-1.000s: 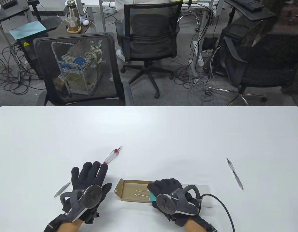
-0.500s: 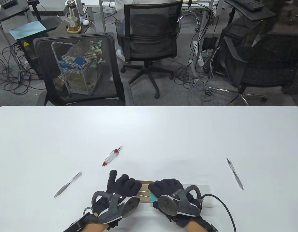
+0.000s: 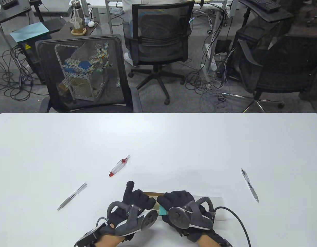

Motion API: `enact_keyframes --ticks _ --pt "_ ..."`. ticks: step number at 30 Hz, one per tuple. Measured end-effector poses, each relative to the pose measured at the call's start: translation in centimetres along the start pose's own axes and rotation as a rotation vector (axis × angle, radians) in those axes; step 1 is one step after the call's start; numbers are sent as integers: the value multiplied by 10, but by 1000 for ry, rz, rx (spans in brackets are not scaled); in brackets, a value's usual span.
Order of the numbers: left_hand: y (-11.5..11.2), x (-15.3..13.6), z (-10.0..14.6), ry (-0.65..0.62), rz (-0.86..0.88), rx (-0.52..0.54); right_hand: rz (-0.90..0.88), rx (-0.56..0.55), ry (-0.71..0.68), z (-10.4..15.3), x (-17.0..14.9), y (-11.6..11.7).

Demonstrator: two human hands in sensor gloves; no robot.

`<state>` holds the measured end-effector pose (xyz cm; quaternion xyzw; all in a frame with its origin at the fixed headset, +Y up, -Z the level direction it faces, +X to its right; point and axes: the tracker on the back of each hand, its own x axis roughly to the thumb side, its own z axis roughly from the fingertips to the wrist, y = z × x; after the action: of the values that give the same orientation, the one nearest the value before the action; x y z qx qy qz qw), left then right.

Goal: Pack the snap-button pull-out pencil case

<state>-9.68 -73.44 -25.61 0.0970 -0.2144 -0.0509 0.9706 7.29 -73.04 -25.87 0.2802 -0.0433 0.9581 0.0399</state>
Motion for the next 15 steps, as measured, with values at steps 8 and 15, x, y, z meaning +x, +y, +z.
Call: enact_keyframes --ticks 8,15 --pt "-2 -12 1 42 35 -5 -18 108 133 6 -35 -8" --pt "-4 -18 1 66 37 -25 -19 301 249 11 -70 23"
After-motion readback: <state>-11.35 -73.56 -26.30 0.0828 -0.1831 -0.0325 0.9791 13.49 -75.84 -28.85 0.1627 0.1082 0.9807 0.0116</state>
